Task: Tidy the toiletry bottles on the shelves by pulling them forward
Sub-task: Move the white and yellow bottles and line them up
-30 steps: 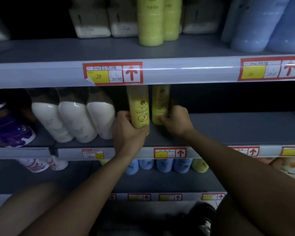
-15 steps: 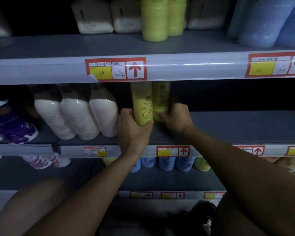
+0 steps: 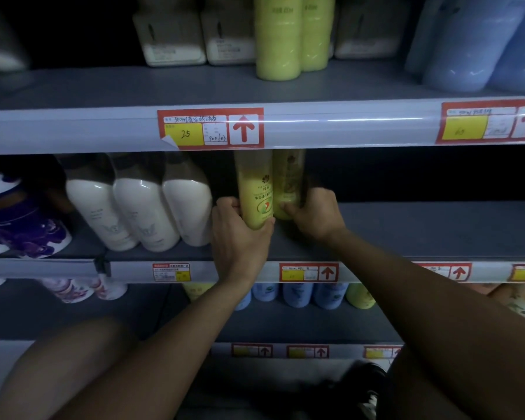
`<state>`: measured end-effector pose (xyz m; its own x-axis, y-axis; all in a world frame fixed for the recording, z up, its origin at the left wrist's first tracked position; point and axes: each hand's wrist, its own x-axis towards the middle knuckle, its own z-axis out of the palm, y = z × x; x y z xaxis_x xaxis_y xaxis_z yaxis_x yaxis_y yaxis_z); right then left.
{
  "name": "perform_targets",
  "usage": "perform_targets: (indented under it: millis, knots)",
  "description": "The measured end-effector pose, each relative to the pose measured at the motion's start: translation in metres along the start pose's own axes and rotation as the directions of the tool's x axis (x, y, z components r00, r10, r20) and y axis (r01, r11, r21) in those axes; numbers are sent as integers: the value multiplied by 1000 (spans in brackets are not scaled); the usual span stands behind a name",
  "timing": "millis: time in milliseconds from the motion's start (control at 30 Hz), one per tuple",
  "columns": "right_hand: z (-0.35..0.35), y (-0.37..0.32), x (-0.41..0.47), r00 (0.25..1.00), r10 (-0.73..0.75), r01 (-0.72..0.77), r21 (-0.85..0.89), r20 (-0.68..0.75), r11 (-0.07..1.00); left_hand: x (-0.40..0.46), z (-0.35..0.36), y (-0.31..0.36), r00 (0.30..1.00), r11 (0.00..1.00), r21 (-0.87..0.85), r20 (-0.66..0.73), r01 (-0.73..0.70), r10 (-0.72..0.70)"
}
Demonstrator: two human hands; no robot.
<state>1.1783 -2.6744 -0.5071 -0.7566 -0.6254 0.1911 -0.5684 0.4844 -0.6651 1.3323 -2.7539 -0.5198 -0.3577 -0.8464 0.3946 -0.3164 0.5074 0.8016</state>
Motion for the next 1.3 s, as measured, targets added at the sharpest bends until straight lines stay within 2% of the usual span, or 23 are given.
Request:
perform_targets:
  millis: [400,600,800,967,1133,1233,1300]
  knots:
    - [-6,-3,-5,999,35,-34,-17,20,999,-4,-3,1,999,999,-11,-9,-37,37]
    - [-4,11,-7,999,-7,9,-59,34,998,-11,-10,3,997,997,-28,0,-74,74]
    - [-32,-9,-43,999,5,-10,-99,-46,995,-19,-28,14,999,999,-8,7,-52,52]
    - [-50,-8,-68,993,-98,93,-73,-64,993,-27,-52,24,990,991,-10,20,-136,136]
    - [-74,-19,-90,957,-258,243,-119,-134,963,-26,-81,44,980,977,-79,-35,-198,195]
    - [-88,-30,-97,882,-429,411,-125,-195,903,-23,-99,66,969,963,-123,-78,-241,233]
    - [-98,-42,-104,787,-569,553,-137,-237,822,-17,-109,84,950,944,-138,-133,-299,281]
